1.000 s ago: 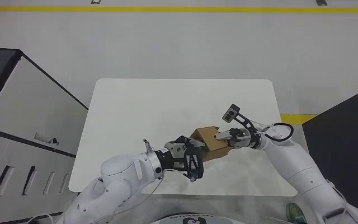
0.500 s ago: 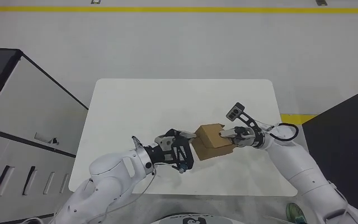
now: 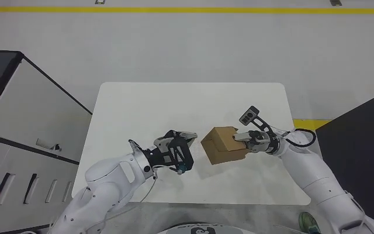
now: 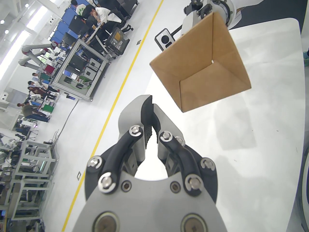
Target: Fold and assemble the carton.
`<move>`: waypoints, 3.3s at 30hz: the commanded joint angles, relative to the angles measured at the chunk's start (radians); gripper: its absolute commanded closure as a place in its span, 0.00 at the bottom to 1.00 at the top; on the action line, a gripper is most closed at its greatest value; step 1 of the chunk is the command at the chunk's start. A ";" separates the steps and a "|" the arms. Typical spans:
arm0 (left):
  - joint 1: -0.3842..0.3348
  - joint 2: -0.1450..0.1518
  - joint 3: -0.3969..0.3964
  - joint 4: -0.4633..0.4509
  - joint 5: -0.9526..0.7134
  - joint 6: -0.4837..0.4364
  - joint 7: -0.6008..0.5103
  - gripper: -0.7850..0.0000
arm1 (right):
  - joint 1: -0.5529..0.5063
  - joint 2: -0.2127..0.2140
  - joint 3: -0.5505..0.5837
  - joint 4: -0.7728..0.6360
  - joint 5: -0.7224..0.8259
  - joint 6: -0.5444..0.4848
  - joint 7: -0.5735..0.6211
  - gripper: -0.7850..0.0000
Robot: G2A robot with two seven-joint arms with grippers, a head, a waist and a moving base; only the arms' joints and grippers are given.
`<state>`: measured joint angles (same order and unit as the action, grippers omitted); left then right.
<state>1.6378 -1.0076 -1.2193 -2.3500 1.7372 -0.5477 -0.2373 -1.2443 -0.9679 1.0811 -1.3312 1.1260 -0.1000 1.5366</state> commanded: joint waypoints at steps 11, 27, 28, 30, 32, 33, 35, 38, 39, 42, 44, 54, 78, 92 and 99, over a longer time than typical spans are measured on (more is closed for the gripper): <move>0.074 0.013 -0.165 0.000 -0.089 -0.010 0.102 1.00 | 0.002 0.042 -0.024 -0.062 0.079 -0.017 -0.001 1.00; 0.137 0.019 -0.258 0.000 -0.120 -0.024 0.158 1.00 | 0.015 0.050 -0.042 -0.060 0.100 -0.011 -0.001 1.00; 0.137 0.019 -0.261 0.007 -0.128 -0.016 0.158 1.00 | 0.019 0.051 -0.035 -0.067 0.058 -0.033 -0.037 1.00; 0.133 0.019 -0.280 0.029 -0.174 -0.031 0.171 1.00 | 0.016 0.053 -0.020 -0.097 -0.011 -0.075 -0.078 1.00; 0.130 0.021 -0.318 0.057 -0.237 -0.065 0.183 1.00 | 0.021 0.060 0.011 -0.115 -0.127 -0.131 -0.135 1.00; 0.130 0.022 -0.337 0.073 -0.285 -0.090 0.192 1.00 | 0.019 0.063 0.026 -0.135 -0.185 -0.157 -0.170 1.00; 0.127 0.025 -0.388 0.112 -0.393 -0.155 0.215 1.00 | 0.015 0.072 0.059 -0.190 -0.322 -0.195 -0.239 1.00; 0.129 0.032 -0.467 0.150 -0.476 -0.233 0.201 1.00 | 0.002 0.086 0.106 -0.287 -0.523 -0.194 -0.333 1.00; 0.133 0.034 -0.484 0.160 -0.502 -0.254 0.194 1.00 | 0.000 0.090 0.117 -0.322 -0.602 -0.185 -0.359 1.00; 0.136 0.039 -0.504 0.173 -0.554 -0.309 0.152 1.00 | -0.002 0.098 0.127 -0.423 -0.797 -0.158 -0.397 1.00; 0.131 0.041 -0.497 0.165 -0.563 -0.329 0.128 1.00 | 0.002 0.100 0.131 -0.442 -0.868 -0.156 -0.412 1.00; 0.131 0.041 -0.497 0.168 -0.565 -0.324 0.128 1.00 | 0.002 0.100 0.131 -0.442 -0.868 -0.156 -0.412 1.00; 0.161 0.051 -0.533 0.229 -0.813 -0.284 -0.027 1.00 | 0.340 0.046 -0.236 -0.645 -1.747 -0.132 -0.296 1.00; 0.158 0.050 -0.529 0.227 -0.810 -0.263 -0.024 1.00 | 0.396 0.024 -0.356 -0.635 -1.880 -0.326 -0.270 1.00; 0.144 0.049 -0.530 0.248 -0.757 -0.219 -0.009 1.00 | 0.474 -0.024 -0.482 -0.557 -1.935 -0.405 -0.286 1.00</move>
<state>1.7851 -0.9591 -1.7483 -2.1095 0.9712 -0.7708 -0.2497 -0.7771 -0.9858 0.6147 -1.8979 -0.8065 -0.5022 1.2530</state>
